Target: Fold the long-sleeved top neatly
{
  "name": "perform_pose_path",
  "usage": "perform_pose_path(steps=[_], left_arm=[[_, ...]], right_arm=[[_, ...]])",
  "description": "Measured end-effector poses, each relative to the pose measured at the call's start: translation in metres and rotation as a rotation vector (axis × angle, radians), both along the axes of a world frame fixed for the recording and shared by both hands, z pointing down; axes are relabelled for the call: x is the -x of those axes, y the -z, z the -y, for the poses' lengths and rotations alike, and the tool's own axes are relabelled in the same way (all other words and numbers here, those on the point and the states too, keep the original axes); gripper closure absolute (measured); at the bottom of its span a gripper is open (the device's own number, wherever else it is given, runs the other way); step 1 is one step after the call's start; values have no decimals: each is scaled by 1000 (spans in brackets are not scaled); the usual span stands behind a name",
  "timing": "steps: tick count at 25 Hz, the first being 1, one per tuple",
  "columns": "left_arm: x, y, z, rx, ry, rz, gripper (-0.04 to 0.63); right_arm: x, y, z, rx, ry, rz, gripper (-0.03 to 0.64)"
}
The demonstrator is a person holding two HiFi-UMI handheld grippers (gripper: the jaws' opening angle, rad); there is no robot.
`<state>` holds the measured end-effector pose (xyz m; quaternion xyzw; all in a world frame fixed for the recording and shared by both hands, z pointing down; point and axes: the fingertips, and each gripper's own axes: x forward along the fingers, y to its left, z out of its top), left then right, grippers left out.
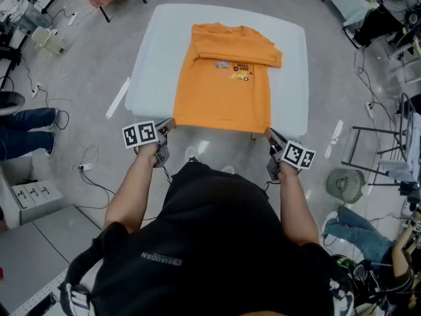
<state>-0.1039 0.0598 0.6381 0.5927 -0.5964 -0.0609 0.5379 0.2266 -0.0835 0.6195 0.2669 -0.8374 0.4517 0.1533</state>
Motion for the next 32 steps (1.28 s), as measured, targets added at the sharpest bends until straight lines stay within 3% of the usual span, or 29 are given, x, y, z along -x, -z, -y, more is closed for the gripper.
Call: perform_pose_path(steps=[6,11,14,17,22,27,32], left_arm=[[9,36,-31,-111,75,-39,578],[4,84,-8,-215,133,-107,578],[18,115,13,-280,139,-108,578],[40,138,44,-325,132,-110,578],[78,162,116,-354,131,-139,578],[115,162,188,-330,80,-110,578],[136,151,262,-294,6,-62,578]], right_arm=[[7,29,-28,-19,19,123,595],[2,60,-7,37,-19,234,595],[13,92,15,7,-31,284,595],[22,108,45,39,-138,278,595],[57,144,104,24,-249,360,595],[95,157,153,18,-359,417,594],[111,136,215,-1,-461,372,594]])
